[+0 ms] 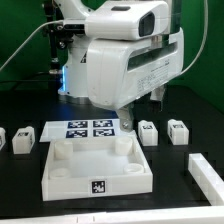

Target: Assemble one leg

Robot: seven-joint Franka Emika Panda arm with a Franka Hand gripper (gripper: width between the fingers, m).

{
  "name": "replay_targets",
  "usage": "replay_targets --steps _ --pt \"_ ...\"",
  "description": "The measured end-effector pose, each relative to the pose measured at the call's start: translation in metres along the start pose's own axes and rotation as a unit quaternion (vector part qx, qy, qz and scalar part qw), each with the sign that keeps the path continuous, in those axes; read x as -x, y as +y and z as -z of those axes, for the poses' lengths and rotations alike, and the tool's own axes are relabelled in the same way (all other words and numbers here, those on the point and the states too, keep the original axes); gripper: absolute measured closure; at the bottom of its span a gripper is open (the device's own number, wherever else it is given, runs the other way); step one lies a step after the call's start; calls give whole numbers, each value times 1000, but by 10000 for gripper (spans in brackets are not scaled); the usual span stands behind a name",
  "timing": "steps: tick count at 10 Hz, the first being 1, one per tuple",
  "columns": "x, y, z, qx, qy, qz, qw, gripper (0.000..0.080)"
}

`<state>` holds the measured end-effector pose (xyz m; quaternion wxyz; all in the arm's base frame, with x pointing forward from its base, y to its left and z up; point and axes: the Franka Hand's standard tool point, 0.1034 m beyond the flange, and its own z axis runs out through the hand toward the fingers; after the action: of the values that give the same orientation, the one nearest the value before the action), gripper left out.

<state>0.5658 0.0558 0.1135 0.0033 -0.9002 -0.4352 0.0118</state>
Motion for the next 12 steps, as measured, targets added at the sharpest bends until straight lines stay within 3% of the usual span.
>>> replay_targets --steps 6,7,9,12 --pt "2 -2 -1 0 -1 21 1000 150" --pt "10 -11 -5 -3 -4 33 999 150" --pt "41 -23 -19 -1 -1 169 986 150" --pt "84 -20 -27 2 0 332 943 150"
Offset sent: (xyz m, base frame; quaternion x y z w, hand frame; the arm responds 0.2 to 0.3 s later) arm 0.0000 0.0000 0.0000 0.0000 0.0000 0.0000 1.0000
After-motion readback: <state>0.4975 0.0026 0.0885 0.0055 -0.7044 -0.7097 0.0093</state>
